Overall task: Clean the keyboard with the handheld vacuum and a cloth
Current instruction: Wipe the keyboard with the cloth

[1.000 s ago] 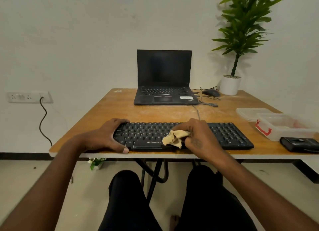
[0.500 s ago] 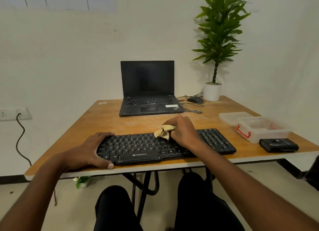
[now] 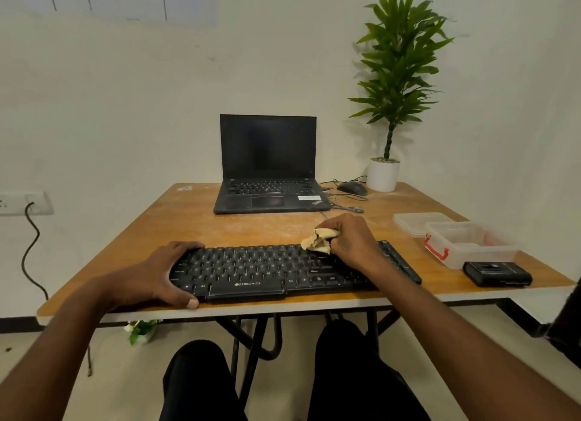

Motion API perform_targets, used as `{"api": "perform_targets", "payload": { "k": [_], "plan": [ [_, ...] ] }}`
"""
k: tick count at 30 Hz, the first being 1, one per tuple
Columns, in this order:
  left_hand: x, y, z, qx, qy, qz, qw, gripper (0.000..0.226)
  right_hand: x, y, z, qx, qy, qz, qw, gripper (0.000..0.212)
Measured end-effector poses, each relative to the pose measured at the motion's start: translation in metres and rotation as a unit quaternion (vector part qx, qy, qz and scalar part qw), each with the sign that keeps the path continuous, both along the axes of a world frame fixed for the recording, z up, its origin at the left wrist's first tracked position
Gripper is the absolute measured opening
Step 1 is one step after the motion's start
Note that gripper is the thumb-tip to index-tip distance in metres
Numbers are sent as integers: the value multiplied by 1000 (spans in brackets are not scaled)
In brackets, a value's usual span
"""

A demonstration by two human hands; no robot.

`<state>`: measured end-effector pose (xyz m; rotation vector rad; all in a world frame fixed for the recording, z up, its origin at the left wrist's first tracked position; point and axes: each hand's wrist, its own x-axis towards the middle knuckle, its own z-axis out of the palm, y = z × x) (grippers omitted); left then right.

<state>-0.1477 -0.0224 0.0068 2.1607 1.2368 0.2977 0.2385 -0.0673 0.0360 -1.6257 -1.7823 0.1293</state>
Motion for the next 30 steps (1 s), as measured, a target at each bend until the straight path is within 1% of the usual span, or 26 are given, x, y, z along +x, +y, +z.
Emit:
{"api": "perform_targets", "payload": {
  "k": [3, 7, 12, 15, 18, 20, 24, 27, 30],
  "plan": [
    [0, -1, -1, 2, 3, 1, 1000, 133, 3, 13, -1, -6, -3, -23, 1000, 46],
    [-1, -1, -5, 8, -1, 3, 1000, 130, 3, -8, -3, -1, -2, -4, 1000, 44],
    [-1, 0, -4, 12, -6, -6, 1000, 124, 19, -52, -12, -29, 11, 26, 999, 56],
    [1, 1, -1, 13, -7, -10, 1000, 122, 25, -57, -10, -30, 5, 25, 999, 62],
    [-1, 4, 0, 9, -11, -13, 1000, 123, 25, -39, -7, -18, 6, 17, 1000, 58],
    [-2, 7, -1, 10, -12, -13, 1000, 123, 27, -19, -3, -2, 4, -14, 1000, 50],
    [-6, 12, -8, 10, -17, -19, 1000, 123, 24, 8, 0, -1, -29, -53, 998, 45],
    [-8, 14, -13, 18, -19, -23, 999, 115, 22, 3, -2, -1, -31, -41, 999, 45],
    [-10, 18, -19, 23, -27, -22, 999, 112, 27, -24, -4, -6, -18, -15, 1000, 50]
  ]
}}
